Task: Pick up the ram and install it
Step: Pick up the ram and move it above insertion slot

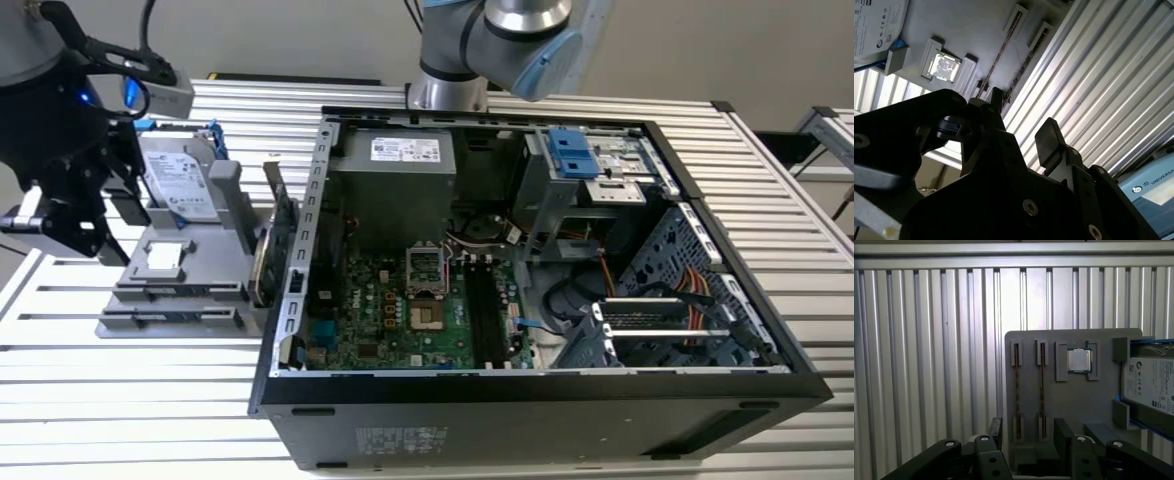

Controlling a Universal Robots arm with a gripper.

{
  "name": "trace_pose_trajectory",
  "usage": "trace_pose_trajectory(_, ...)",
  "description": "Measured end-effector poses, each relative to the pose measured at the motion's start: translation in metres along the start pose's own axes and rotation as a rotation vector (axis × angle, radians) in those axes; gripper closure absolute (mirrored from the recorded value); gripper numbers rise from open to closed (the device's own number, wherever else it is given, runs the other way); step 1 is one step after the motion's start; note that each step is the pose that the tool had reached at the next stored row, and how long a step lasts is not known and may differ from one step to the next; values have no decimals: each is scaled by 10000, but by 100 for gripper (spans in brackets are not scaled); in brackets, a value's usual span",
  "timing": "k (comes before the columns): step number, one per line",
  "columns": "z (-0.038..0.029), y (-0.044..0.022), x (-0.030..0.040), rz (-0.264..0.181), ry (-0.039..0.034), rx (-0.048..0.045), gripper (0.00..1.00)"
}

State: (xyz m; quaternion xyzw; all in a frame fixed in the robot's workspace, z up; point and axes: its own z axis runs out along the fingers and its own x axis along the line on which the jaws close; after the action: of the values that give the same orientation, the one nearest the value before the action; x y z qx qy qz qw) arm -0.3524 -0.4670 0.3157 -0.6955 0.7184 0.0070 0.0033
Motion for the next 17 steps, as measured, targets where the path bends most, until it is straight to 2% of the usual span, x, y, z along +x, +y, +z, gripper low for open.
trace_pose_trajectory(17,65,0,1,-1,0,-1,0)
